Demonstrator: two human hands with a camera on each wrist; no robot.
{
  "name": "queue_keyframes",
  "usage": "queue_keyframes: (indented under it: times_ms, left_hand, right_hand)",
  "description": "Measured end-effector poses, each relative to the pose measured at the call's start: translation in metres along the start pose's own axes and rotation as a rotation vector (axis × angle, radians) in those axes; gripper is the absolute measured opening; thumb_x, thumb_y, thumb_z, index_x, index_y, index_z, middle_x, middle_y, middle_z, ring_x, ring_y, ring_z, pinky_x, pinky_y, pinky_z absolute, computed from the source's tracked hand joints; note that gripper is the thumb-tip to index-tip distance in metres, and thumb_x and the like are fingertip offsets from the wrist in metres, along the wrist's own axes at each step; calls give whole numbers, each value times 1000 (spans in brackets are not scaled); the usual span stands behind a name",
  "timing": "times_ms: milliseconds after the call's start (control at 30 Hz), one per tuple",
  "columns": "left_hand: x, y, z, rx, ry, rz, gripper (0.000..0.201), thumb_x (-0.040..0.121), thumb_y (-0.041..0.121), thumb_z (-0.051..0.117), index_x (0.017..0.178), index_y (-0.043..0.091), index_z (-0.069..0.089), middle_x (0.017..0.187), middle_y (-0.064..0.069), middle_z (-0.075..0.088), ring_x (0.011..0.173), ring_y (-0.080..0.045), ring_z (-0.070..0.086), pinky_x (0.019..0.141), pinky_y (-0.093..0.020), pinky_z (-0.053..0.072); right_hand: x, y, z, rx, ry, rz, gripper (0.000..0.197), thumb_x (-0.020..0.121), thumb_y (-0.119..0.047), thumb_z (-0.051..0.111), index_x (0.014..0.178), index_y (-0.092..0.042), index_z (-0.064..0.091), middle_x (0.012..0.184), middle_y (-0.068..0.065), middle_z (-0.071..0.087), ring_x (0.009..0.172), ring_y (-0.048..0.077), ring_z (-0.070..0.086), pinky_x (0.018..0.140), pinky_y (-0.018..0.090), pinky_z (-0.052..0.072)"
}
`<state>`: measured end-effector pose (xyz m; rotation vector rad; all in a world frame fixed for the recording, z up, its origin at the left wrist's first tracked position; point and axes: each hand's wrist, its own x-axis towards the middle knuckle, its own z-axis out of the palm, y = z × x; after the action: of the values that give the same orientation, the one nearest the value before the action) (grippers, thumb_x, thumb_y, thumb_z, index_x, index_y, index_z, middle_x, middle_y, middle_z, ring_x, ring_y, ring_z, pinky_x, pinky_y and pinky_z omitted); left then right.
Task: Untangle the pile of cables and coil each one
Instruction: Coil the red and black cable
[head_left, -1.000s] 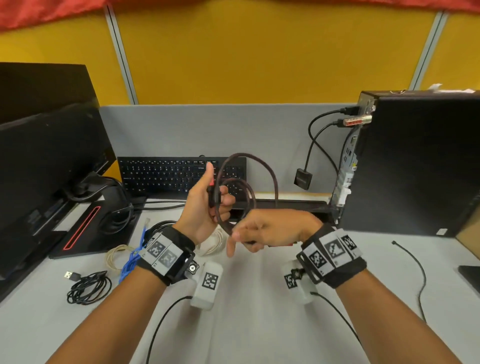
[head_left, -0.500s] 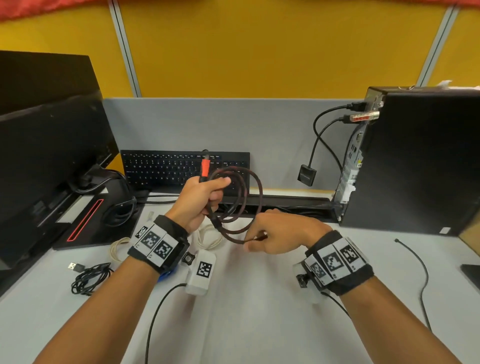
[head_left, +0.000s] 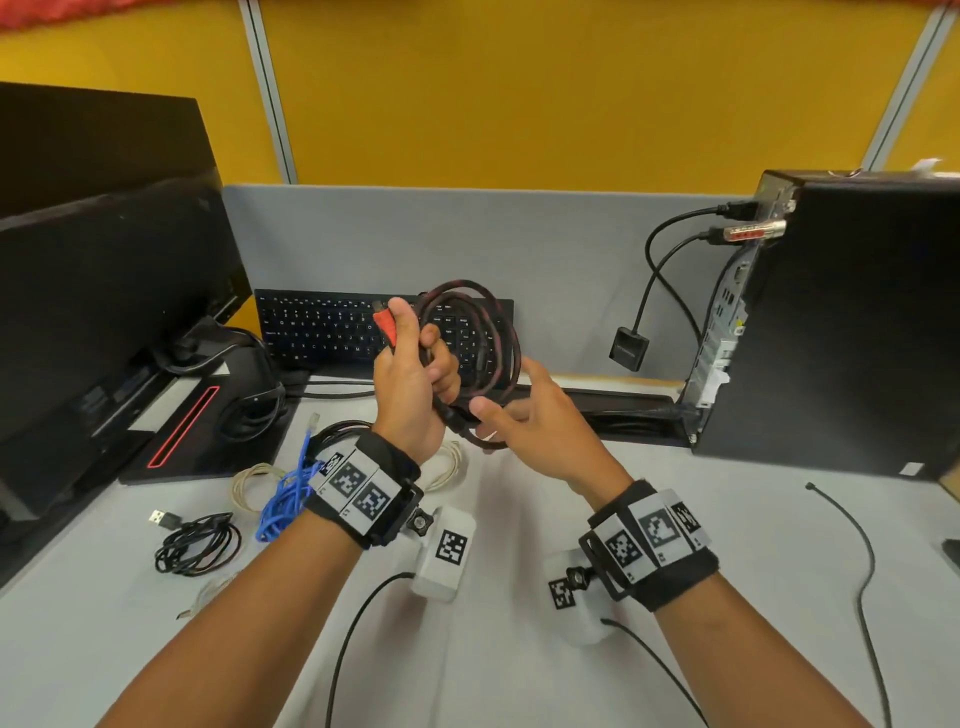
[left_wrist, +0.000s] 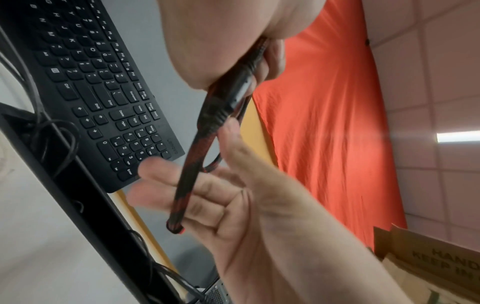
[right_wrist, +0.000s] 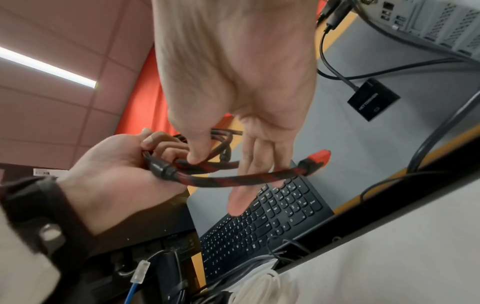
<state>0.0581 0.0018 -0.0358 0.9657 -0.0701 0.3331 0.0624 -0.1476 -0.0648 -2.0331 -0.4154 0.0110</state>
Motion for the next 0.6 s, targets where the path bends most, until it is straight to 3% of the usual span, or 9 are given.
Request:
queue_keyframes:
  times_ms: [100, 167, 233, 267, 333, 367, 433, 600]
  left_hand:
    - [-3, -4, -2, -14, 22, 42, 45, 99, 54, 48, 69, 21, 49, 47, 5, 28, 41, -10, 24, 38, -23, 24]
    - [-2, -4, -4, -56, 22, 51, 39, 103, 41, 48, 71, 19, 50, 46, 5, 30, 41, -9, 25, 39, -22, 24]
    - [2, -1, -7, -103, 8, 18, 36, 104, 34, 47, 71, 19, 50, 45, 5, 33, 40, -9, 26, 39, -21, 24]
    - [4, 1, -10, -122, 6, -9, 37, 104, 35, 45, 71, 19, 50, 44, 6, 34, 39, -8, 27, 38, -21, 23]
    - [8, 3, -15, -162, -4, -71, 42, 105, 42, 42, 70, 19, 50, 43, 7, 34, 37, -7, 26, 37, -21, 23]
    - [9, 3, -19, -189, -6, -105, 45, 104, 46, 41, 70, 19, 51, 42, 8, 33, 37, -7, 25, 36, -20, 23]
    - [10, 0, -25, -233, -5, -168, 48, 104, 49, 39, 71, 18, 53, 42, 10, 31, 36, -6, 24, 35, -20, 24]
    - [16, 0, -42, -337, -8, -217, 48, 106, 47, 36, 74, 16, 55, 44, 10, 33, 37, -6, 30, 37, -20, 29]
  right_hand:
    - [0, -8, 0, 1, -111, 20, 94, 90, -53, 69, 157, -27, 9, 82, 2, 79, 76, 7, 74, 94, 43, 57]
    - [-1, -11, -1, -30, -101, -5, 95, 91, -57, 65, 160, -28, 6, 70, 5, 74, 60, 8, 66, 77, 39, 61]
    - [-3, -10, -4, -58, -37, -96, 87, 92, -56, 63, 161, -26, 19, 56, 1, 60, 52, 10, 52, 58, 35, 50]
    - [-5, -9, -7, -67, -28, -170, 75, 94, -51, 63, 157, -23, 35, 55, -3, 57, 52, 12, 49, 57, 32, 46]
    - [-10, -3, -14, -82, -47, -304, 37, 97, -38, 65, 128, -20, 71, 67, -14, 67, 59, 14, 58, 62, 31, 50]
    - [-12, 0, -18, -93, -73, -332, 25, 97, -34, 67, 112, -19, 79, 71, -18, 70, 60, 8, 59, 62, 25, 49]
    - [-16, 7, -29, -120, -149, -348, 17, 94, -29, 71, 99, -18, 83, 68, -26, 67, 62, 1, 58, 60, 11, 41]
    - [-20, 20, -63, -256, -367, -314, 18, 89, -39, 74, 96, -26, 83, 68, -21, 66, 66, 6, 52, 64, 18, 40]
